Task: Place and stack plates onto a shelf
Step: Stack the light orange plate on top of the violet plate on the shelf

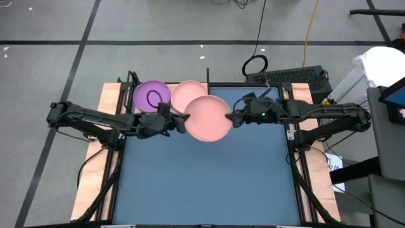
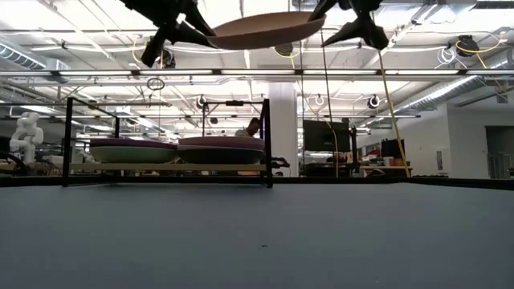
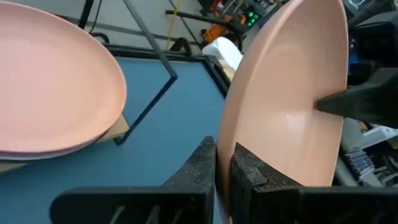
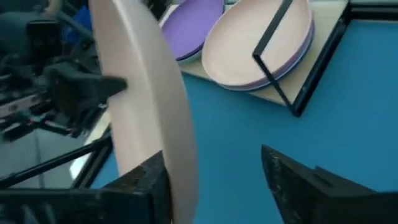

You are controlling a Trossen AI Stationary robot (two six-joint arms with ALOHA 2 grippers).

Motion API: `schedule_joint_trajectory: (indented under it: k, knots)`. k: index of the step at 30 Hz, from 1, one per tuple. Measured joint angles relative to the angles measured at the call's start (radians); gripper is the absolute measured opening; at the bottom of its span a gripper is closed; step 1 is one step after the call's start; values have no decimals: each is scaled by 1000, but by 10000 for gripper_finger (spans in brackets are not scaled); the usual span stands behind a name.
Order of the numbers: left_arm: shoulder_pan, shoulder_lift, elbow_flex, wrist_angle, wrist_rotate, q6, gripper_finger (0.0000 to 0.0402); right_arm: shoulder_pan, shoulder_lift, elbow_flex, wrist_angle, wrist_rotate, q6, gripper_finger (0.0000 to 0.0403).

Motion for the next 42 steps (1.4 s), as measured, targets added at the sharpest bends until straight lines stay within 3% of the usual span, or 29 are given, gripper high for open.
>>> schedule_joint_trajectory:
  k: [5,12,26,42]
  knots:
    - [45,-74,0,-34,38,50,15,-8,-52,1,-10,-19,-19,224]
    - [127,-189,5,-29,59,89,13,-20,-63,-3,-54,2,-34,226]
    - [395,-382,-1,-234,114,152,13,-36,-71,-62,-37,-30,-34,226]
    - [656,-394,5,-280,140,119,13,-36,-71,-73,-38,-18,-15,226]
